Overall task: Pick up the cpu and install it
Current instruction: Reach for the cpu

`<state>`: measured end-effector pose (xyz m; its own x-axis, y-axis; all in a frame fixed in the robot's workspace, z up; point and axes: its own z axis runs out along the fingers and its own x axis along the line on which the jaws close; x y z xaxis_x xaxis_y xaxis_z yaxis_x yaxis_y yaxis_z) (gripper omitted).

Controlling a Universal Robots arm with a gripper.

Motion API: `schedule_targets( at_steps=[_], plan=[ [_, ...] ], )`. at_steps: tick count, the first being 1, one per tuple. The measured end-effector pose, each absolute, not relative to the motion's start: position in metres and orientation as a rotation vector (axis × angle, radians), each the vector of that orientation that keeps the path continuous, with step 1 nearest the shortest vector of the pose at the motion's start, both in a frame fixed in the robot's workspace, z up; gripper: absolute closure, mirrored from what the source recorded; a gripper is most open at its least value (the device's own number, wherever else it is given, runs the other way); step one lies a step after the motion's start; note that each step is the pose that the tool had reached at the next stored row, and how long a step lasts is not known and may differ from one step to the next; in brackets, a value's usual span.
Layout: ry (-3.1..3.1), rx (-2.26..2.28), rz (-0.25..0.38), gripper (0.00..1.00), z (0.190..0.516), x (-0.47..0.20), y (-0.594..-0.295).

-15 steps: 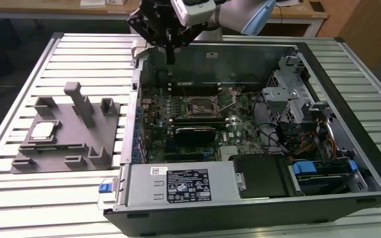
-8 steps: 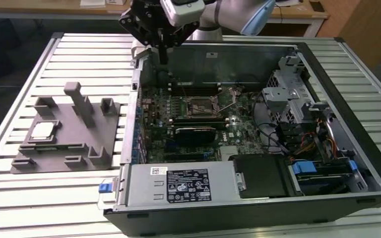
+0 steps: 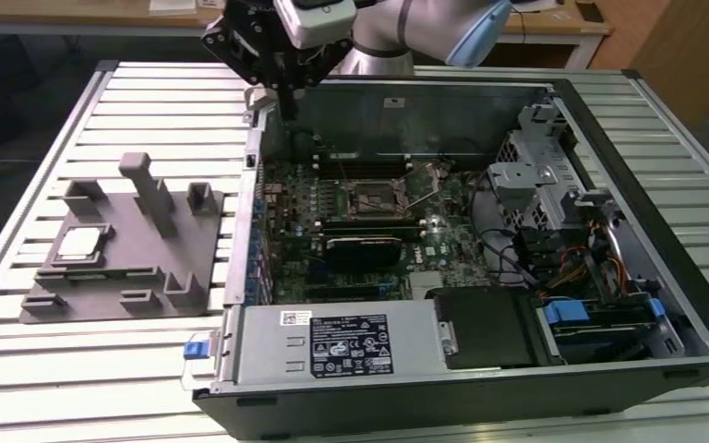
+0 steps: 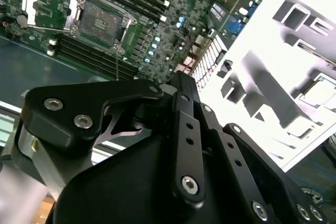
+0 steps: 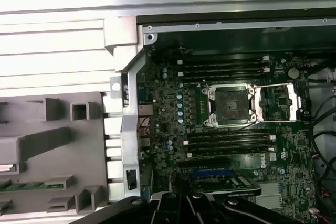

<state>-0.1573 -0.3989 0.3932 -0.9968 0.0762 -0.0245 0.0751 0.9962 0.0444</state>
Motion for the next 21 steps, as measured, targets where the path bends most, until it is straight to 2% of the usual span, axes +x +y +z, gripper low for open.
schedule_targets(
  at_steps=[21],
  plan=[
    [3.112, 0.118, 0.068, 0.89, 0.390, -0.199, -0.399]
  ],
)
